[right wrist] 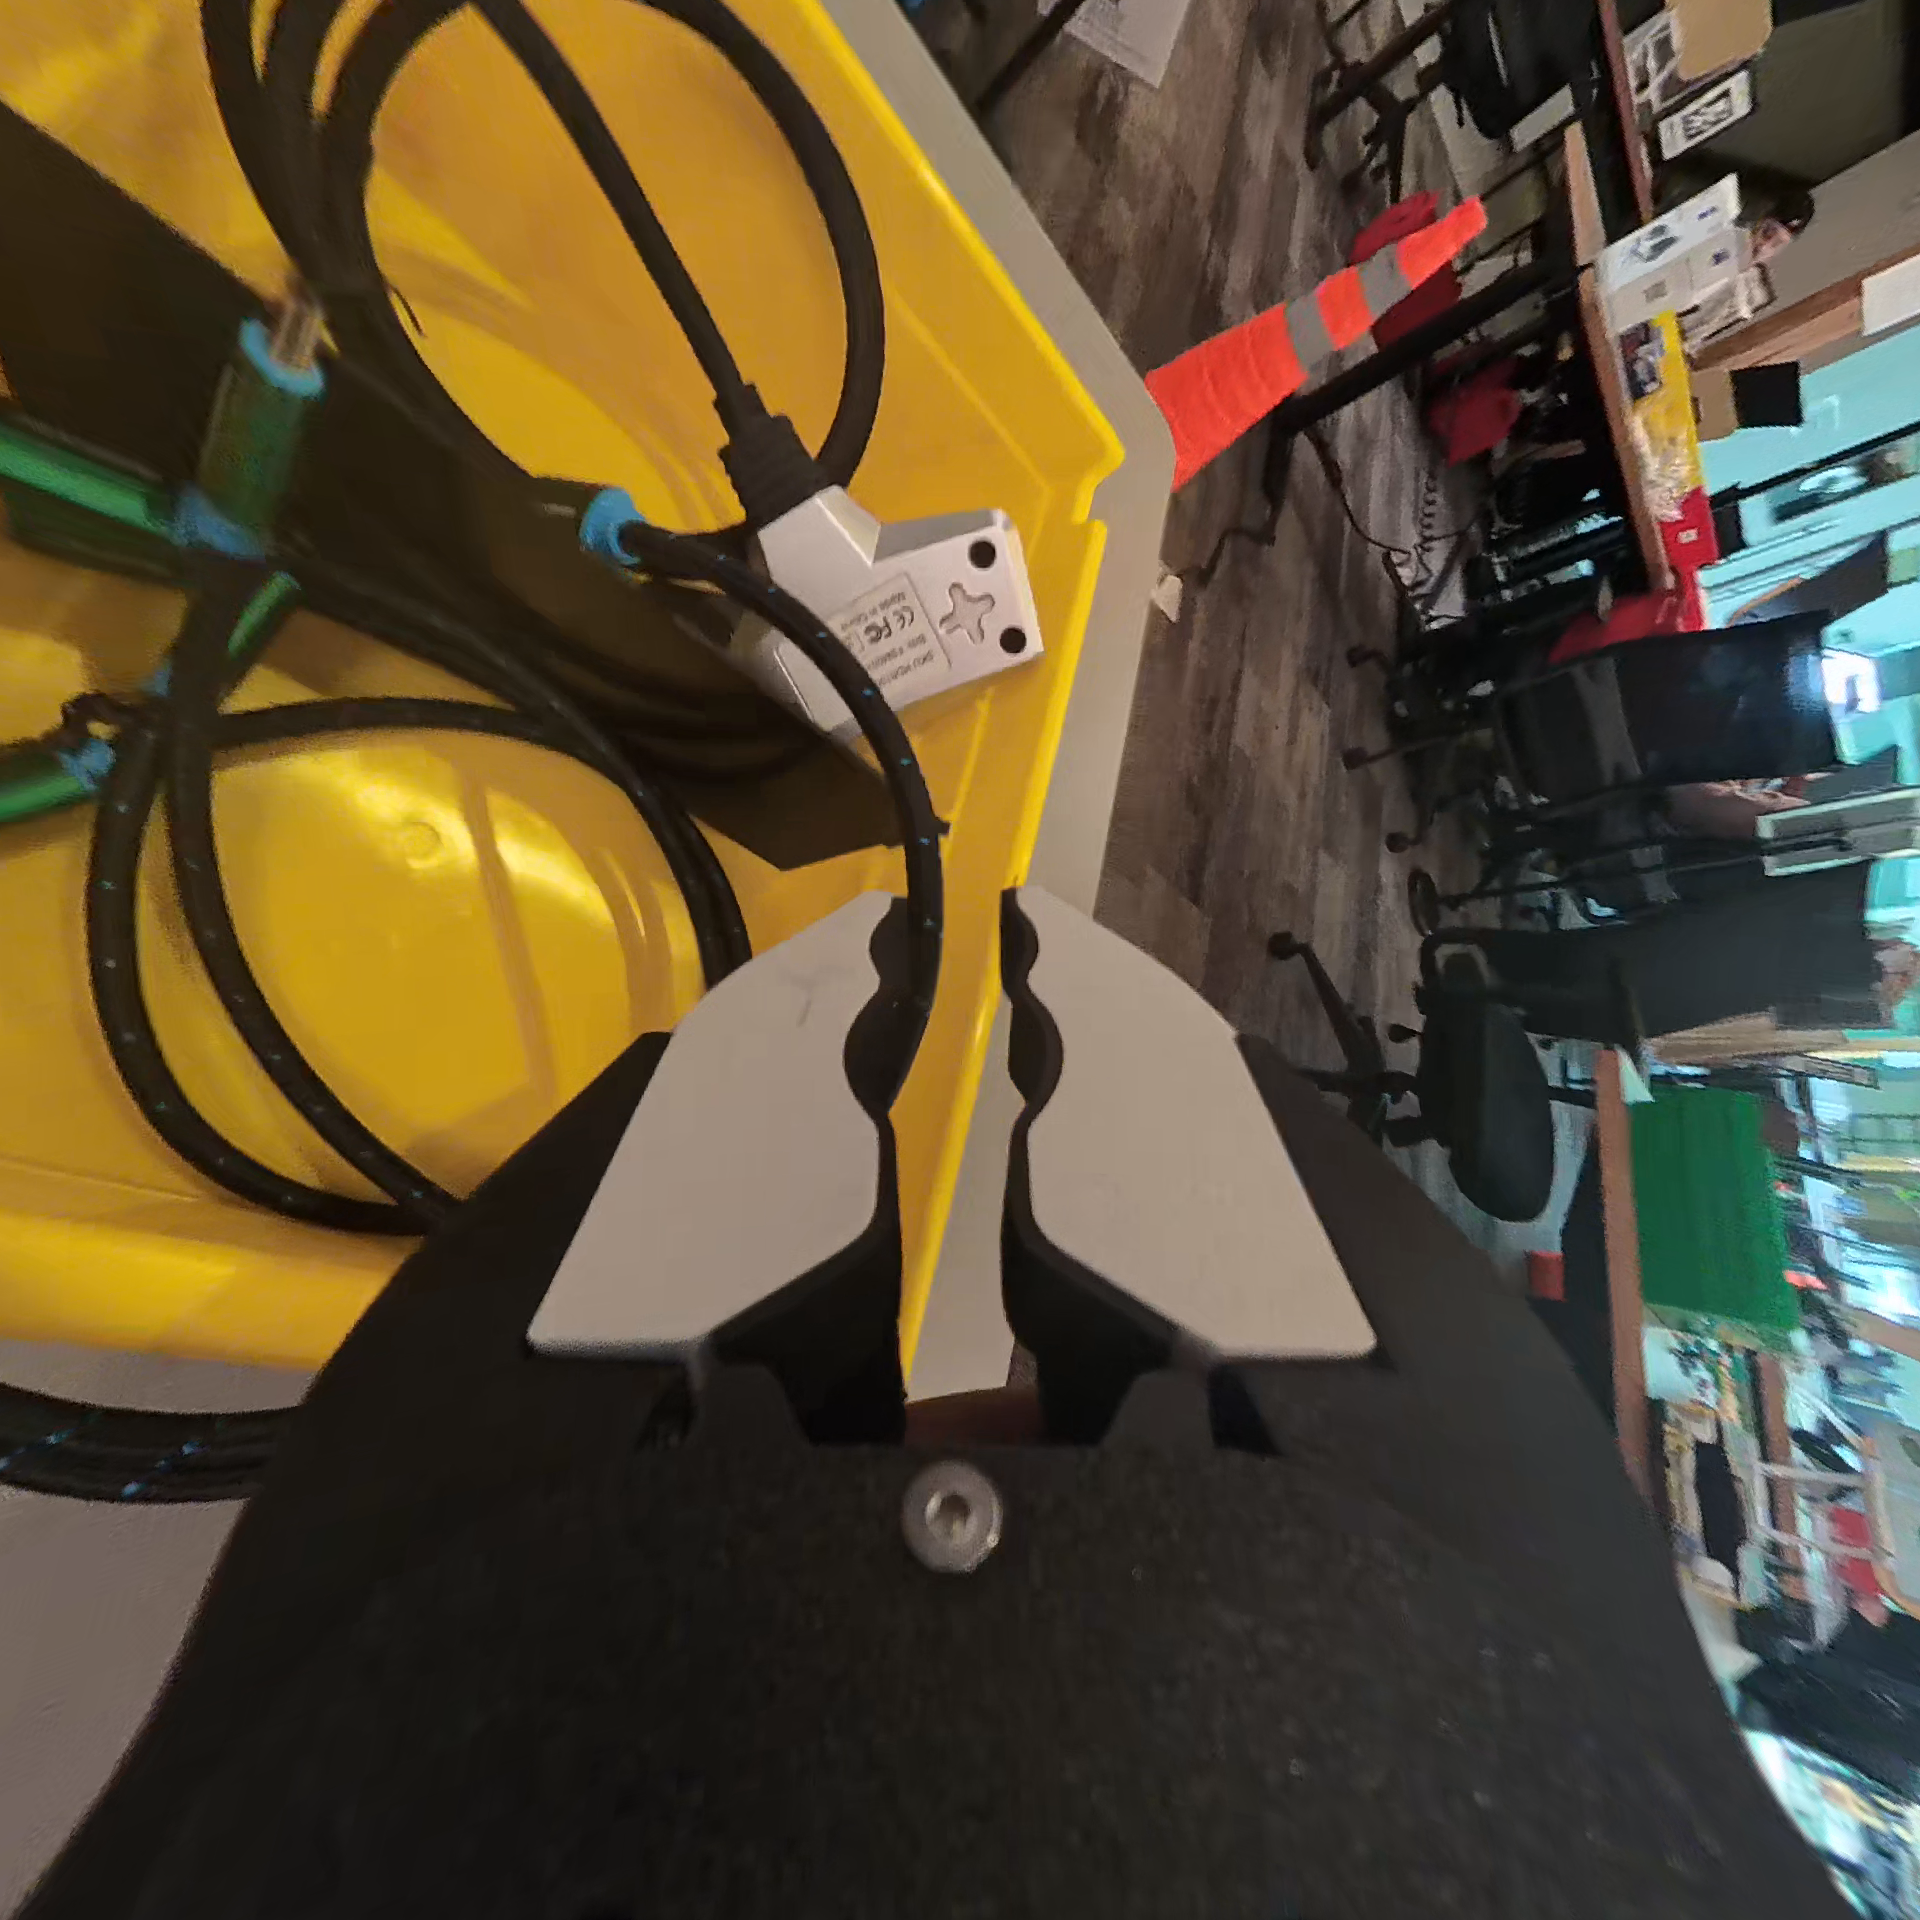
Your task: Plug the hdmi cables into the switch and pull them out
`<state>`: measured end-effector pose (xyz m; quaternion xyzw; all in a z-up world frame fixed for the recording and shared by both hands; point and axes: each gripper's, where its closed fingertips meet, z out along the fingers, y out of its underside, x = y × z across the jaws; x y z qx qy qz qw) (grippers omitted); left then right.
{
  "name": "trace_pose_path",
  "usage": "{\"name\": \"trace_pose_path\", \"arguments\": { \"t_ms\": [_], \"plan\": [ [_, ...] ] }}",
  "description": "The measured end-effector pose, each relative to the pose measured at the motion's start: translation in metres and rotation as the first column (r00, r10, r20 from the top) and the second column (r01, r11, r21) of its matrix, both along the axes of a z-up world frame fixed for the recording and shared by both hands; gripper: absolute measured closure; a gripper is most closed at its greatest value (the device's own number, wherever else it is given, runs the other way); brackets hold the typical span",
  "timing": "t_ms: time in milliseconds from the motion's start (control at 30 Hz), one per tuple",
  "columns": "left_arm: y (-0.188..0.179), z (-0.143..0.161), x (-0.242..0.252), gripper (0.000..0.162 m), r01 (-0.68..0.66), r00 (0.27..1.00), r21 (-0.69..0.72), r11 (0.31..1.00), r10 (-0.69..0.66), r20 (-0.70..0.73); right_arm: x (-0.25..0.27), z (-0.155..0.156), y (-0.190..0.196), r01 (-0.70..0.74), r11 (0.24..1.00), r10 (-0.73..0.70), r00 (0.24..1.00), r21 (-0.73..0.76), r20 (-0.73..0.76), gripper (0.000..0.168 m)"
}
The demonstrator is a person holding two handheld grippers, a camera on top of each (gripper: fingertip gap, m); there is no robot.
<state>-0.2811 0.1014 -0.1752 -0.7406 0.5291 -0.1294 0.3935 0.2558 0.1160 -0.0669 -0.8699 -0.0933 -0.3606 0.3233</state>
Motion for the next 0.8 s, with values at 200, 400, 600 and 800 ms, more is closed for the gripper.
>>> {"name": "trace_pose_path", "arguments": {
  "t_ms": [200, 400, 600, 800],
  "plan": [
    [0.002, -0.002, -0.002, 0.12, -0.006, 1.0, 0.002, 1.0, 0.006, -0.01, -0.012, 0.0, 0.02, -0.111, 0.987, 0.079, 0.964, -0.115, -0.254, 0.133],
    [0.002, -0.006, -0.005, 0.12, -0.009, 1.0, -0.001, 1.0, 0.009, -0.029, -0.01, -0.016, 0.041, -0.218, 0.944, 0.162, 0.96, -0.248, -0.229, 0.159],
    [0.001, -0.003, -0.011, 0.12, -0.012, 0.999, 0.025, 1.0, 0.013, -0.032, -0.032, 0.009, 0.031, -0.476, 0.877, 0.447, 0.86, -0.067, -0.246, 0.162],
    [-0.003, -0.001, -0.012, 0.12, -0.012, 0.999, 0.039, 0.999, 0.013, -0.034, -0.057, 0.011, 0.009, -0.658, 0.752, 0.642, 0.717, 0.04, -0.271, 0.162]
  ]
}}
